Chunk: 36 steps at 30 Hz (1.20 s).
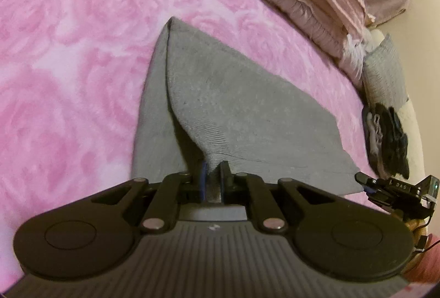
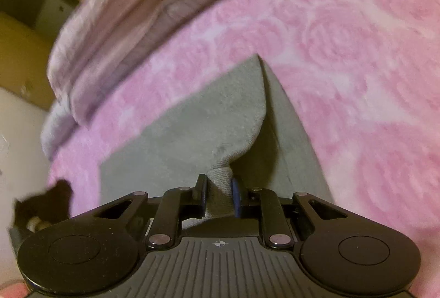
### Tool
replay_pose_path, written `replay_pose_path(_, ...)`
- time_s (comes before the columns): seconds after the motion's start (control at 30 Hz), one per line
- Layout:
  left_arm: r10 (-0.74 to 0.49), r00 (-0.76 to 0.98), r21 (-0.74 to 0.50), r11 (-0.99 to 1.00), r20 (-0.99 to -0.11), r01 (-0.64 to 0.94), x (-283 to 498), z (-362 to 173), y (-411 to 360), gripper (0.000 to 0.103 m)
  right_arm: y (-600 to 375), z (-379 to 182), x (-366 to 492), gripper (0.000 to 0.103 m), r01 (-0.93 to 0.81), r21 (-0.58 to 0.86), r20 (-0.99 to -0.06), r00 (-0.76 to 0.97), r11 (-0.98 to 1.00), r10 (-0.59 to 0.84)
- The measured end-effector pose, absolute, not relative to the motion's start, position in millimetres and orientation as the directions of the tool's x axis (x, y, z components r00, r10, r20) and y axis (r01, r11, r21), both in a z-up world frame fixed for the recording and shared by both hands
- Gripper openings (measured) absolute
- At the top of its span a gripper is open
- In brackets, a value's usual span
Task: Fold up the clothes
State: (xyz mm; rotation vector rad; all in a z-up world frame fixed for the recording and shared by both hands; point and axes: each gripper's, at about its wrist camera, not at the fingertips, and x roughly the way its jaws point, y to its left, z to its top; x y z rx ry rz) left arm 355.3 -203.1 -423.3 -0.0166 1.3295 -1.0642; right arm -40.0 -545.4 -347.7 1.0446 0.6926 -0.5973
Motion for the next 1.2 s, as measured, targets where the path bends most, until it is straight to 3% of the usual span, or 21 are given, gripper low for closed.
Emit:
replay_pose_path(0.23,-0.572,-0.092,-0.477,0.574,-0.815,0.666,333.5,-430.6,-198.4,0.010,-531.8,-374.2,-29.9,0.020,0.807,0.445,-0.848,0.519,0.388,-0.105)
replay_pose_path(0.3,-0.541,-0.082,-0.438,0.572,-0.837,0.693,330.9,-425.7,-201.7,0.011,-532.9,-366.6,-20.9,0.032,0.820,0.379,-0.878,0.465,0.429,-0.112)
replay_pose_path(0.4,-0.532,-0.042,-0.384,0.553,-0.846,0.740,331.8,-407.8,-199.0,0.012,-535.3,-343.2,-11.0,0.038,0.840,0.212,-0.893,0.374,0.500,-0.251)
replay_pose_path(0.47,-0.538,-0.001,-0.354,0.555,-0.843,0.753,339.4,-396.4,-197.4,0.012,-542.9,-330.7,-2.1,0.038,0.837,0.140,-0.874,0.355,0.528,-0.332)
replay_pose_path(0.53,-0.558,0.035,-0.334,0.544,-0.829,0.770,350.9,-390.0,-205.5,0.012,-553.1,-323.5,9.5,0.038,0.812,0.158,-0.837,0.412,0.562,-0.361)
replay_pose_path(0.63,-0.581,0.043,-0.307,0.491,-0.813,0.815,366.5,-391.7,-245.5,0.012,-568.9,-323.7,39.3,0.038,0.756,0.197,-0.797,0.494,0.625,-0.347)
replay_pose_path(0.9,-0.601,0.024,-0.213,0.319,-0.799,0.924,351.1,-420.4,-360.3,0.013,-568.0,-372.1,128.3,0.038,0.585,0.117,-0.779,0.555,0.803,-0.291)
replay_pose_path(1.0,-0.585,0.077,-0.141,0.318,-0.807,0.938,351.2,-437.7,-357.9,0.006,-570.9,-394.1,126.8,0.038,0.568,-0.060,-0.792,0.473,0.821,-0.386)
replay_pose_path(1.07,-0.588,0.084,-0.176,0.371,-0.805,0.912,366.7,-440.3,-341.3,0.003,-591.9,-396.2,98.9,0.037,0.609,0.002,-0.783,0.494,0.793,-0.378)
replay_pose_path(1.1,-0.588,0.083,-0.194,0.393,-0.805,0.899,375.3,-441.0,-331.5,0.003,-599.6,-395.2,88.8,0.022,0.618,0.018,-0.784,0.496,0.786,-0.373)
replay_pose_path(1.2,-0.570,0.107,-0.184,0.429,-0.814,0.884,396.7,-439.3,-310.2,0.003,-620.1,-386.9,71.8,0.018,0.607,0.067,-0.805,0.502,0.792,-0.317)
